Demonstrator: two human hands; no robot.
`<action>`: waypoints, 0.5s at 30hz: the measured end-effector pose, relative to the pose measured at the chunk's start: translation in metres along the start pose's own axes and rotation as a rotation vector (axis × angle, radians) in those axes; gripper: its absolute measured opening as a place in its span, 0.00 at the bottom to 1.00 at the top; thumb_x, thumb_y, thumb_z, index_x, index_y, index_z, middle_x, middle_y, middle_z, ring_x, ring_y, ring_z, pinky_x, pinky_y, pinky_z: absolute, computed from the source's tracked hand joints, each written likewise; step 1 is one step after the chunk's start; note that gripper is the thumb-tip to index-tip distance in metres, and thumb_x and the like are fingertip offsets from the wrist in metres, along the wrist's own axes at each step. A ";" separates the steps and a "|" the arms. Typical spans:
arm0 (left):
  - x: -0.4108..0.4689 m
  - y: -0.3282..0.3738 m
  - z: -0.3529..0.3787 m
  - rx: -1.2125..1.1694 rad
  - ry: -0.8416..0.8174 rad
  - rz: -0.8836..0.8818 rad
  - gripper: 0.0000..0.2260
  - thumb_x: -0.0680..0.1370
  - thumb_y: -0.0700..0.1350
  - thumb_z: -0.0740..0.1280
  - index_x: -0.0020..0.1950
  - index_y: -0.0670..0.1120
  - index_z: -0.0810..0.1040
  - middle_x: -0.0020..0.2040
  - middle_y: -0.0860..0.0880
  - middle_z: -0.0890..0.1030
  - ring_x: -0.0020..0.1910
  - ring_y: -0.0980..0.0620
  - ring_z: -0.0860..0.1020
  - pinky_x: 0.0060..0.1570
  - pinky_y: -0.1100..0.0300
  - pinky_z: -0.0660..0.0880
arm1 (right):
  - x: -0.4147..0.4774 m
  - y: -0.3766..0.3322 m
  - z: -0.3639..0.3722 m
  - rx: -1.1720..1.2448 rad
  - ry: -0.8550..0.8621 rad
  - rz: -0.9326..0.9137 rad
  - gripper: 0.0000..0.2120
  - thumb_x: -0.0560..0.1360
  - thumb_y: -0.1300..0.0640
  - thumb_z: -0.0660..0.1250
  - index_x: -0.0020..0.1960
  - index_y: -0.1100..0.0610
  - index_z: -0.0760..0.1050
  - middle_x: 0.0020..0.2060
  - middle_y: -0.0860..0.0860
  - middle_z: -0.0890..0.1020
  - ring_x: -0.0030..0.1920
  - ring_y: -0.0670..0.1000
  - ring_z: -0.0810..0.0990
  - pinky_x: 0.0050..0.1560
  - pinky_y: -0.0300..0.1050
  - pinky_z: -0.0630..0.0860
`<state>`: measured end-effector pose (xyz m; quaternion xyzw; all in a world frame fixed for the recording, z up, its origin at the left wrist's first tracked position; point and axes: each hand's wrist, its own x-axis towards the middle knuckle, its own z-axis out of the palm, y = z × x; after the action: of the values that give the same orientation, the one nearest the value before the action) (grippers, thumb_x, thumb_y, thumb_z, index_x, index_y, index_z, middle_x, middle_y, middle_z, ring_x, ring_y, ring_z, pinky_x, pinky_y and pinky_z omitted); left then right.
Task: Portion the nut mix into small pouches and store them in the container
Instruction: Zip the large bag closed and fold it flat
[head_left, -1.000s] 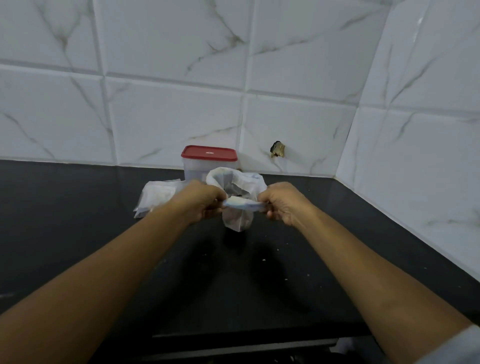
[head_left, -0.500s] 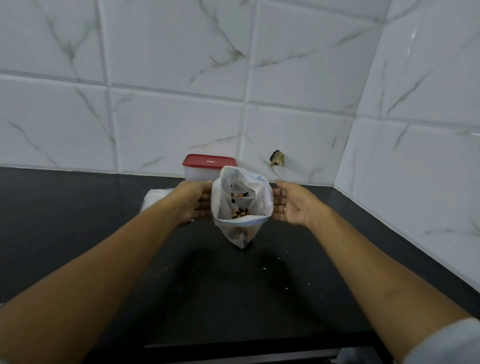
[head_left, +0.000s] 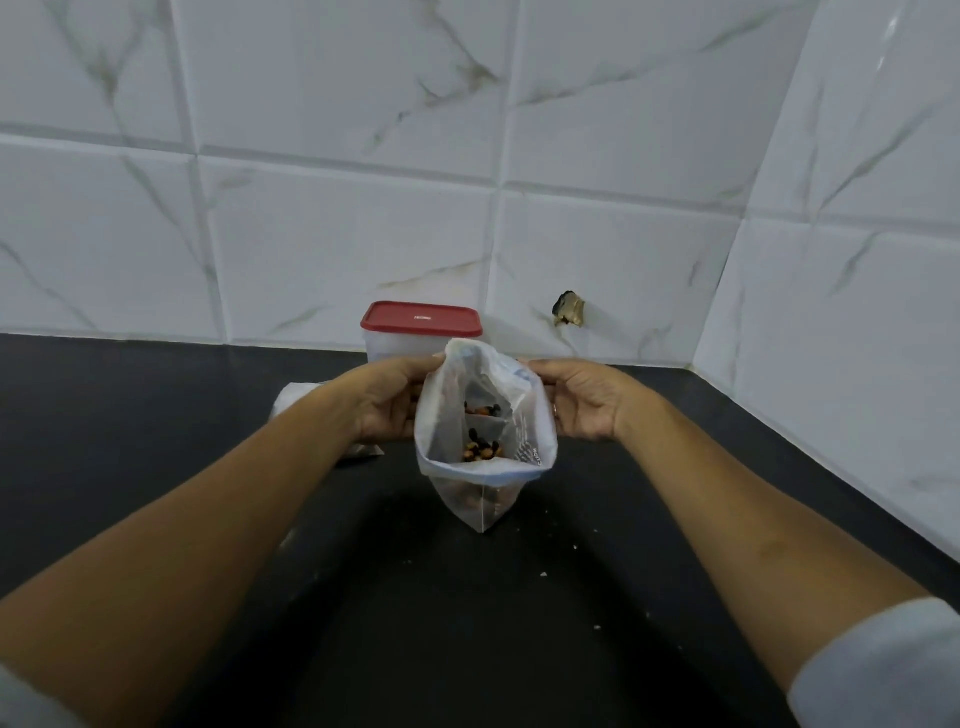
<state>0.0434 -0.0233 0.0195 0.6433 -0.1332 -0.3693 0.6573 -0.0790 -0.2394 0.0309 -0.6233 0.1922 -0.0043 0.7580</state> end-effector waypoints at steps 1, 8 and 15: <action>0.004 0.000 -0.001 -0.006 -0.018 -0.001 0.22 0.78 0.51 0.73 0.67 0.40 0.80 0.63 0.40 0.83 0.65 0.40 0.80 0.65 0.41 0.77 | 0.004 -0.001 -0.002 -0.017 -0.035 0.006 0.21 0.70 0.57 0.78 0.61 0.63 0.81 0.48 0.57 0.85 0.50 0.56 0.83 0.72 0.61 0.73; 0.011 0.005 -0.005 0.090 -0.046 0.052 0.20 0.72 0.42 0.77 0.62 0.40 0.81 0.57 0.39 0.84 0.53 0.43 0.83 0.50 0.48 0.82 | 0.014 -0.003 -0.014 -0.207 -0.057 -0.045 0.19 0.72 0.59 0.77 0.61 0.63 0.81 0.48 0.56 0.85 0.48 0.53 0.83 0.53 0.51 0.82; 0.017 0.002 0.012 0.722 0.431 0.548 0.07 0.74 0.35 0.71 0.43 0.48 0.81 0.41 0.51 0.82 0.42 0.52 0.80 0.40 0.59 0.78 | 0.017 0.003 0.009 -1.061 0.410 -0.583 0.03 0.77 0.63 0.72 0.48 0.56 0.80 0.38 0.49 0.80 0.36 0.47 0.77 0.36 0.42 0.73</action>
<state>0.0482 -0.0435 0.0177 0.8327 -0.2775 0.0279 0.4783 -0.0609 -0.2344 0.0245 -0.9270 0.1318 -0.2338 0.2620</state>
